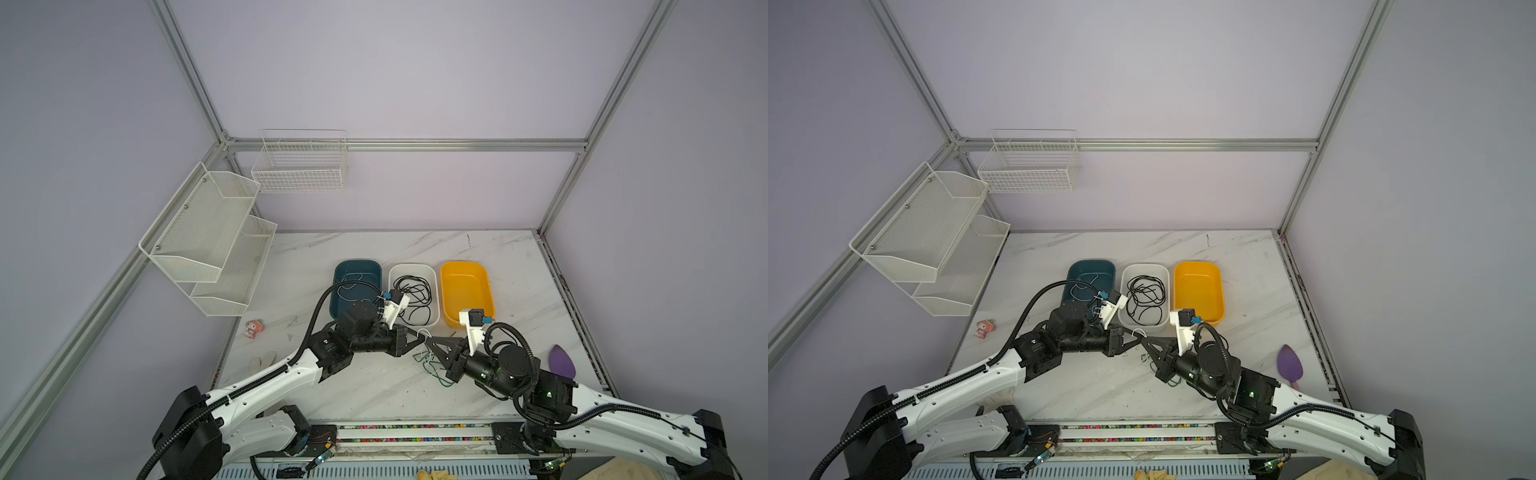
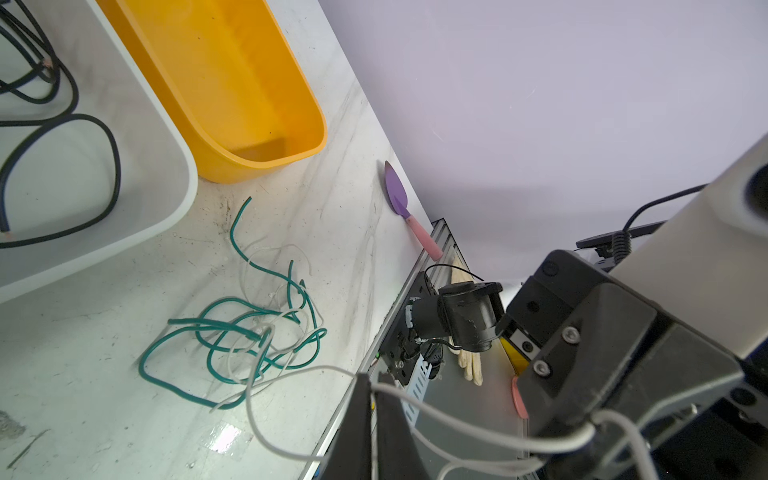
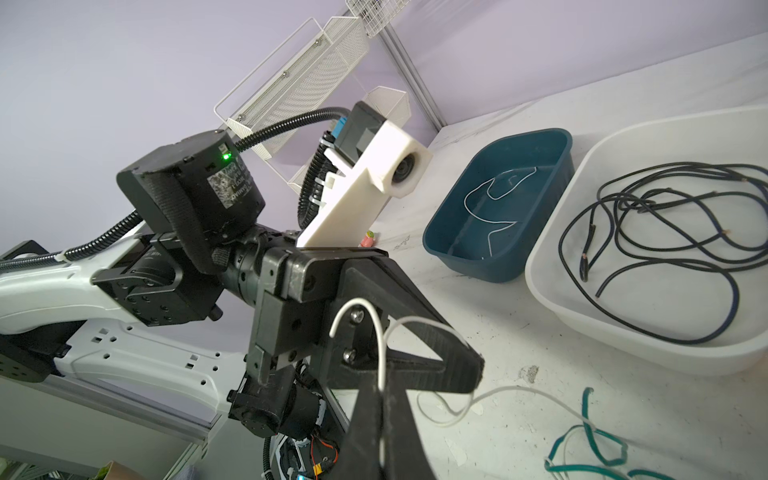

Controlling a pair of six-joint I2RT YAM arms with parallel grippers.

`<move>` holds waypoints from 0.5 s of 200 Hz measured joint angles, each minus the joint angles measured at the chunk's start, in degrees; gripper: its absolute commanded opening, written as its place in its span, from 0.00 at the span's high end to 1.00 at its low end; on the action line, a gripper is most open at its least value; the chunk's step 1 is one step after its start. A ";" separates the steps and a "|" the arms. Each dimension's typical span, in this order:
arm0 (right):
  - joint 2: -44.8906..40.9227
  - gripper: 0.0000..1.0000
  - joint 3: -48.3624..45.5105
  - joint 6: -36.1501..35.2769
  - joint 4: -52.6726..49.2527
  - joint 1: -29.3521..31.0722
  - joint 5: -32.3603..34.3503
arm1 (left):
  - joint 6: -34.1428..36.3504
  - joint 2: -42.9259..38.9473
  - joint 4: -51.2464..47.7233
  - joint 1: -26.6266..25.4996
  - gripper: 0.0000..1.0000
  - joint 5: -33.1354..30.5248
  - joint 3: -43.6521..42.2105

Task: Untangle the cables
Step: 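Move the left gripper to the white wire in the right gripper and grasp it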

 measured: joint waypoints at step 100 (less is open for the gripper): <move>-4.85 0.60 -3.96 4.26 -0.98 0.00 6.43 | 0.11 -7.30 -6.71 0.02 1.00 -2.97 0.00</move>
